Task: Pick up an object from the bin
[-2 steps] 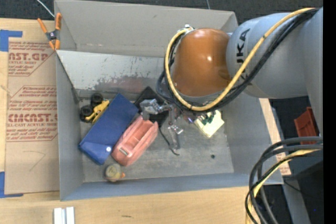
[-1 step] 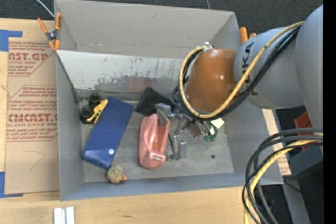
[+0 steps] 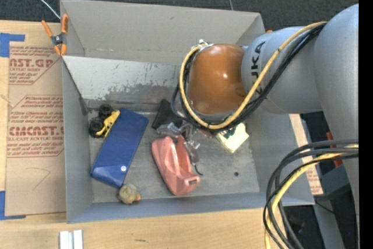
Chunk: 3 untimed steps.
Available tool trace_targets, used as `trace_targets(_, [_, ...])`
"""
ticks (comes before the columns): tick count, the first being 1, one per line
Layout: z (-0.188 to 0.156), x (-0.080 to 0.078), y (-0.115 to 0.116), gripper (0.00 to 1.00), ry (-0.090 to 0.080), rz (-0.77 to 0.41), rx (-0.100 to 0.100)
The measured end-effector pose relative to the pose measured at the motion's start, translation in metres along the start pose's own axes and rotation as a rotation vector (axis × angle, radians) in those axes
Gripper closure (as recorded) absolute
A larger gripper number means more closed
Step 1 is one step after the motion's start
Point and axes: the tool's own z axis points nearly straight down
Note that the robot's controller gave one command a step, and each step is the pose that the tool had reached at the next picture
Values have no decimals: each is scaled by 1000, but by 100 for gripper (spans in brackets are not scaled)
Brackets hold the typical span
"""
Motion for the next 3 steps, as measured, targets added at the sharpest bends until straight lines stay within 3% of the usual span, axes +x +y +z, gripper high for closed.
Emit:
trace_targets(2, [1,-12,6,100,11,-131,-1])
trace_targets(3, [-6,-10,4,100,2,-95,-1])
